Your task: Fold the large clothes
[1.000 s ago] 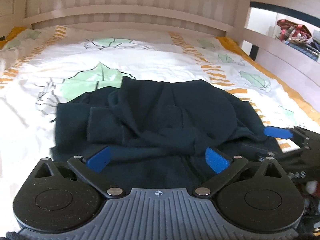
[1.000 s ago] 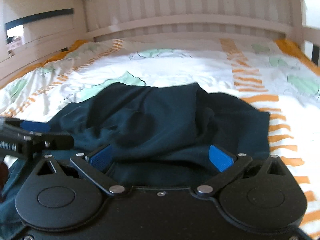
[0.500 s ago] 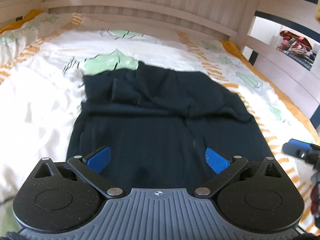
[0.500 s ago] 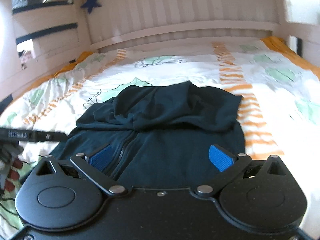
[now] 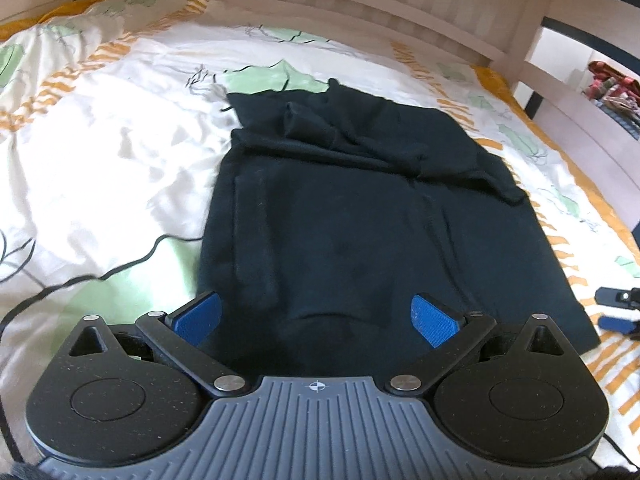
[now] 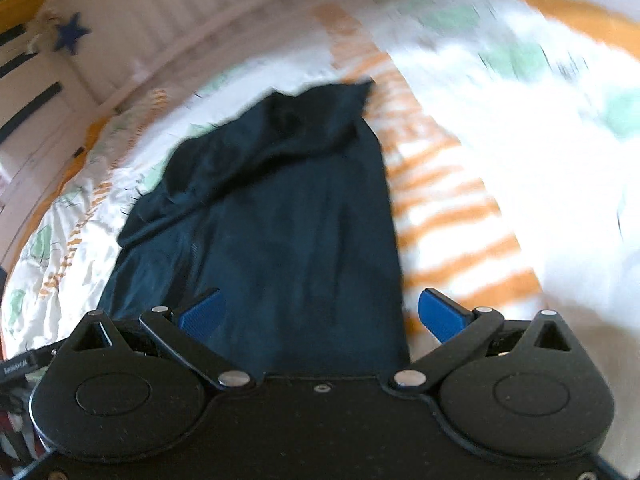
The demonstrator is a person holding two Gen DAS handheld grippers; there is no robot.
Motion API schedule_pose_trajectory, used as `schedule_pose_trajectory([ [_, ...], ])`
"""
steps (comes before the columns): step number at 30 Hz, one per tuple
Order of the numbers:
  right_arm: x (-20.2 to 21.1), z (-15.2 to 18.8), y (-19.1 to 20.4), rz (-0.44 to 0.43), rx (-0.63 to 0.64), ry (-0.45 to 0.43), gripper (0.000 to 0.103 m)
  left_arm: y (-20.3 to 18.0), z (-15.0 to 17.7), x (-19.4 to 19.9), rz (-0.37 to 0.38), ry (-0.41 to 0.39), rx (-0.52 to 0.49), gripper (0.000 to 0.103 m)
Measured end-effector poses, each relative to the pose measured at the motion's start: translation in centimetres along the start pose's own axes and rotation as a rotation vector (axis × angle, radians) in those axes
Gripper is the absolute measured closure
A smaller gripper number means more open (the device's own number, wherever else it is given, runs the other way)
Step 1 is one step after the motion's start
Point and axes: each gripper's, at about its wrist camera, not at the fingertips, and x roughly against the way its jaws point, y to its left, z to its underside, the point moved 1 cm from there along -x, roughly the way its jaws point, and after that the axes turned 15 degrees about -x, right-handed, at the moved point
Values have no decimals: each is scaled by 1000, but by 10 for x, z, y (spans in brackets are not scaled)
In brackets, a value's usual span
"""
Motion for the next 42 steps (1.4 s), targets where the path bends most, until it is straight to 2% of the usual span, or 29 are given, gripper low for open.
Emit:
schedule_pose_trajectory([
  [8, -22, 6, -11, 16, -35, 109, 0, 9, 13, -20, -30, 98, 26, 0],
  [12, -31, 10, -15, 22, -36, 141, 0, 13, 15, -29, -36, 120, 49, 0],
  [22, -37, 14, -13, 30, -18, 120, 0, 11, 19, -43, -77, 129, 49, 0],
  [29, -38, 15, -13, 22, -27, 111, 0, 13, 19, -42, -73, 132, 63, 0],
  [37, -36, 15, -13, 9, -31, 109, 0, 23, 19, -21, -52, 97, 111, 0],
  [42, -36, 15, -14, 10, -30, 109, 0, 25, 16, -12, -79, 84, 120, 0],
])
